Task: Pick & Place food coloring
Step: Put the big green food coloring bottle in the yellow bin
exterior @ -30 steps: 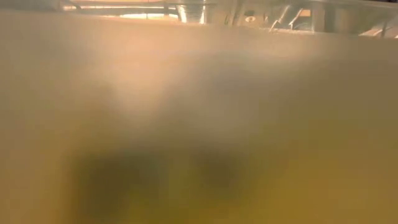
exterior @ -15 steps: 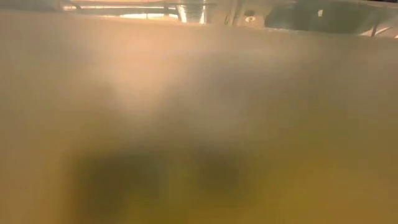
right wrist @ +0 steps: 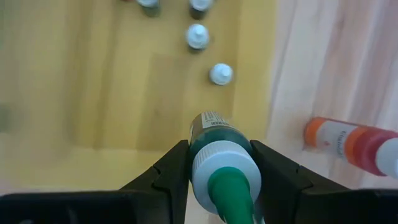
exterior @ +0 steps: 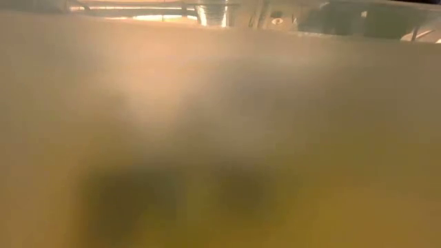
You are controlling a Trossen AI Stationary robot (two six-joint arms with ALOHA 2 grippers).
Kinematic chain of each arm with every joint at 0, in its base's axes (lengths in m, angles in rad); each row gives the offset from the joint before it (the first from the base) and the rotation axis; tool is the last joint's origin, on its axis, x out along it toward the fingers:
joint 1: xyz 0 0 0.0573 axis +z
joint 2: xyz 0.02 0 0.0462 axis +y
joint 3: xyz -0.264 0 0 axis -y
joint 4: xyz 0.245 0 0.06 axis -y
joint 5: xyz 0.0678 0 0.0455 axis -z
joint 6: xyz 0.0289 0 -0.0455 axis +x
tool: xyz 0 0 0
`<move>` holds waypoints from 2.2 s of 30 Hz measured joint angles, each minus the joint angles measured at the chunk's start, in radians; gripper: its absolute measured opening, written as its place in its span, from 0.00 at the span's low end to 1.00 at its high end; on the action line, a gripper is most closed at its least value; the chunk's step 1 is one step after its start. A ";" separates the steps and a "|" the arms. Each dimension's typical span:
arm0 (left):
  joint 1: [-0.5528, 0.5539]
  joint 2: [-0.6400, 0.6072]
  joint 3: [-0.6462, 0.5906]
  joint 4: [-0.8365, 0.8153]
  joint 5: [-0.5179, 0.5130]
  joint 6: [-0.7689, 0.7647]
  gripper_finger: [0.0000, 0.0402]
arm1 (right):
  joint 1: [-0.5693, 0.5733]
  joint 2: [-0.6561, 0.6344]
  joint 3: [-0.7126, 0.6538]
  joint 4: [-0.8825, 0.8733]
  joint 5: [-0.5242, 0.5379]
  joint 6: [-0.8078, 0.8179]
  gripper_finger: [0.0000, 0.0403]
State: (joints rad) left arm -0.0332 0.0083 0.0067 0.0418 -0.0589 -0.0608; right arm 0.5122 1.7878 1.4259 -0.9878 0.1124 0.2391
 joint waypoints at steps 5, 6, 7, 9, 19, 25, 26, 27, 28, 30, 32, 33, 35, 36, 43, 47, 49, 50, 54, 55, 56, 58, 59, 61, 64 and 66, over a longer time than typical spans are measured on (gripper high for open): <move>0.000 0.000 0.000 0.000 0.000 0.000 0.30 | 0.034 -0.002 0.072 -0.042 -0.043 0.032 0.33; 0.000 0.000 0.000 0.000 0.000 0.000 0.30 | 0.043 -0.002 0.088 -0.055 -0.043 0.044 0.33; 0.000 0.000 0.000 0.000 0.000 0.000 0.30 | 0.053 -0.002 0.105 -0.072 -0.042 0.060 0.33; 0.000 0.000 0.000 0.000 0.000 0.000 0.30 | 0.070 -0.003 0.131 -0.113 -0.041 0.114 0.33; 0.000 0.000 0.000 0.000 0.000 0.000 0.30 | 0.159 -0.002 0.151 -0.104 -0.087 0.399 0.33; 0.000 0.000 0.000 0.000 0.000 0.000 0.30 | 0.185 -0.001 0.151 -0.078 -0.065 0.569 0.34; 0.000 0.000 0.000 0.000 0.000 0.000 0.30 | 0.188 -0.001 0.151 -0.078 -0.047 0.593 0.34; 0.000 0.000 0.000 0.000 0.000 0.000 0.30 | 0.188 -0.001 0.151 -0.078 -0.025 0.615 0.34; 0.000 0.000 0.000 0.000 0.000 0.000 0.30 | 0.187 0.000 0.151 -0.079 -0.007 0.632 0.34; 0.000 0.000 0.000 0.000 0.000 0.000 0.30 | 0.186 0.000 0.151 -0.080 0.019 0.662 0.34; 0.000 0.000 0.000 0.000 0.000 0.000 0.30 | 0.183 0.000 0.151 -0.077 0.028 0.677 0.34; 0.000 0.000 0.000 0.000 0.000 0.000 0.30 | 0.183 0.004 0.151 -0.073 0.028 0.679 0.34; 0.000 0.000 0.000 0.000 0.000 0.000 0.30 | 0.184 0.031 0.153 -0.033 0.022 0.681 0.34; 0.000 0.000 0.000 0.000 0.000 0.000 0.30 | 0.188 0.044 0.152 -0.024 0.020 0.680 0.34; 0.000 0.000 0.000 0.000 0.000 0.000 0.30 | 0.194 0.131 0.168 -0.013 -0.017 0.680 0.34; 0.000 0.000 0.000 0.000 0.000 0.000 0.30 | 0.193 0.145 0.170 -0.019 -0.008 0.672 0.34; 0.000 0.000 0.000 0.000 0.000 0.000 0.30 | 0.195 0.154 0.168 -0.035 -0.003 0.669 0.34; 0.000 0.000 0.000 0.000 0.000 0.000 0.30 | 0.197 0.155 0.167 -0.048 -0.003 0.669 0.34; 0.000 0.000 0.000 0.000 0.000 0.000 0.30 | 0.197 0.168 0.168 -0.032 -0.004 0.669 0.34; 0.000 0.000 0.000 0.000 0.000 0.000 0.30 | 0.198 0.168 0.167 -0.028 -0.004 0.670 0.34; 0.000 0.000 0.000 0.000 0.000 0.000 0.30 | 0.200 0.167 0.168 -0.017 -0.003 0.670 0.34; 0.000 0.000 0.000 0.000 0.000 0.000 0.30 | 0.199 0.171 0.169 -0.021 -0.002 0.670 0.34; 0.000 0.000 0.000 0.000 0.000 0.000 0.30 | 0.198 0.175 0.169 -0.023 -0.002 0.671 0.34; 0.000 0.000 0.000 0.000 0.000 0.000 0.30 | 0.201 0.180 0.168 -0.026 -0.002 0.677 0.34; 0.000 0.000 0.000 0.000 0.000 0.000 0.30 | 0.205 0.199 0.169 -0.005 -0.002 0.676 0.35; 0.000 0.000 0.000 0.000 0.000 0.000 0.30 | 0.208 0.202 0.166 -0.016 -0.002 0.676 0.35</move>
State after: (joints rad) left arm -0.0331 0.0082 0.0067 0.0422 -0.0589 -0.0608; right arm 0.7200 1.9900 1.5917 -1.0041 0.1104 0.9150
